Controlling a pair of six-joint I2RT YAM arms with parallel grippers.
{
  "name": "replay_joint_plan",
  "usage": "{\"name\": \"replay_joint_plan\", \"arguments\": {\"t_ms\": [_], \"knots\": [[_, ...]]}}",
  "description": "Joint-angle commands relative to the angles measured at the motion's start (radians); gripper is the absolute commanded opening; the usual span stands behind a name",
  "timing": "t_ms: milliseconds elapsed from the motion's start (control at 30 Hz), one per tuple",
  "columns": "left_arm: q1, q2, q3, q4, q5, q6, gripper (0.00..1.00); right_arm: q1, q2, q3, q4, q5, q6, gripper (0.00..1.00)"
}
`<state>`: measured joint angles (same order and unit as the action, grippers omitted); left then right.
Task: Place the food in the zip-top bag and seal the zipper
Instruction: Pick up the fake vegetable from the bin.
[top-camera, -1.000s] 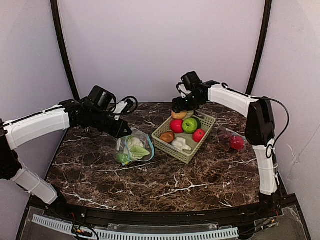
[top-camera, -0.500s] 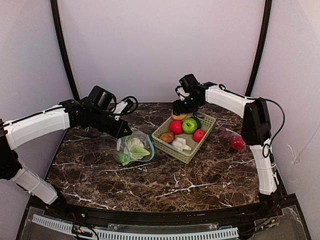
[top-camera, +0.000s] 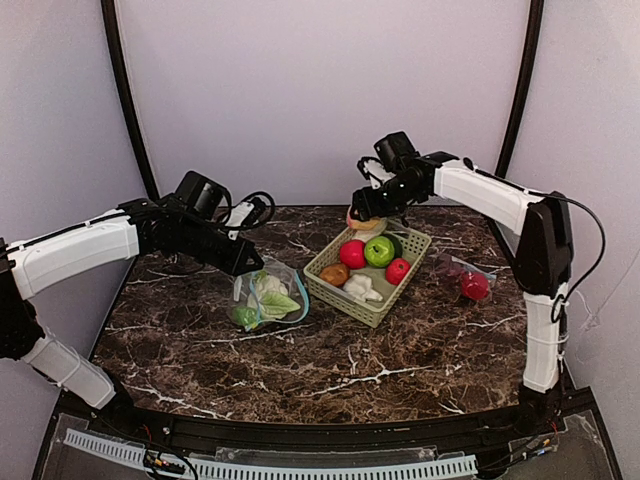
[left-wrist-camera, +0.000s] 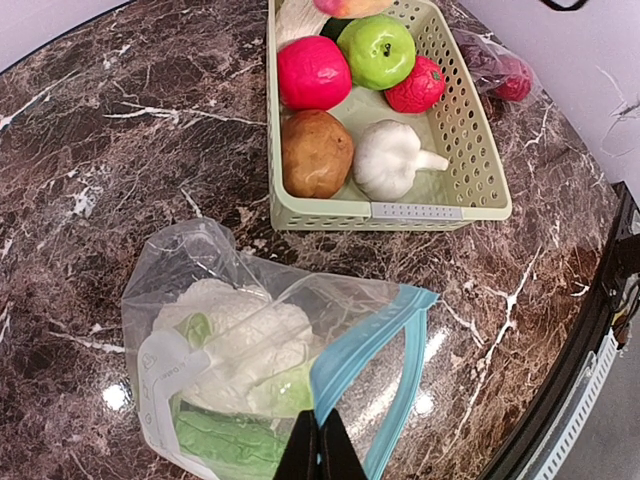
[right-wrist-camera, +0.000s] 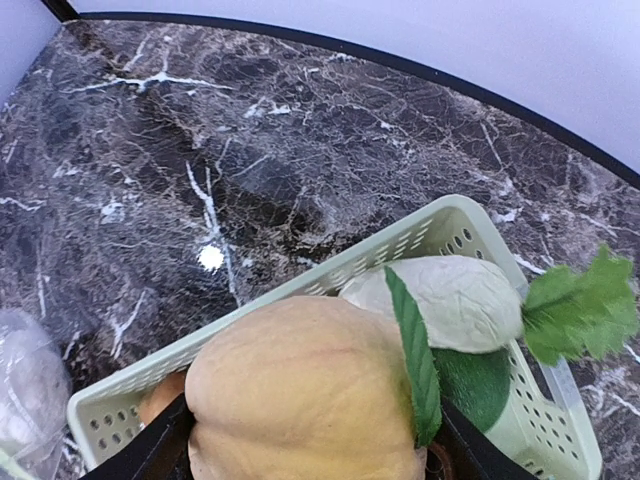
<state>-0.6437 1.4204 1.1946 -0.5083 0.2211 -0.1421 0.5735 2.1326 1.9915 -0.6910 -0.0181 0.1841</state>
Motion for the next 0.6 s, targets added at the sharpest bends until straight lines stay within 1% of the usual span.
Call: {"name": "replay_joint_plan", "arguments": {"t_ms": [0, 167, 267, 400, 567], "knots": [[0.024, -0.021, -0.021, 0.019, 0.046, -0.006, 0.01, 0.038, -0.249, -0.108, 0.050, -0.072, -0.039, 0.52], [0.044, -0.013, -0.032, 0.047, 0.105, -0.025, 0.01, 0.131, -0.423, -0.264, 0.055, -0.155, -0.001, 0.50], [0.050, -0.007, -0.033, 0.050, 0.128, -0.030, 0.01, 0.214, -0.472, -0.333, 0.089, -0.221, 0.046, 0.49], [0.054, -0.006, -0.037, 0.058, 0.143, -0.035, 0.01, 0.327, -0.456, -0.341, 0.122, -0.285, 0.087, 0.48], [0.057, -0.010, -0.039, 0.061, 0.148, -0.036, 0.01, 0.391, -0.369, -0.307, 0.155, -0.349, 0.103, 0.48]]}}
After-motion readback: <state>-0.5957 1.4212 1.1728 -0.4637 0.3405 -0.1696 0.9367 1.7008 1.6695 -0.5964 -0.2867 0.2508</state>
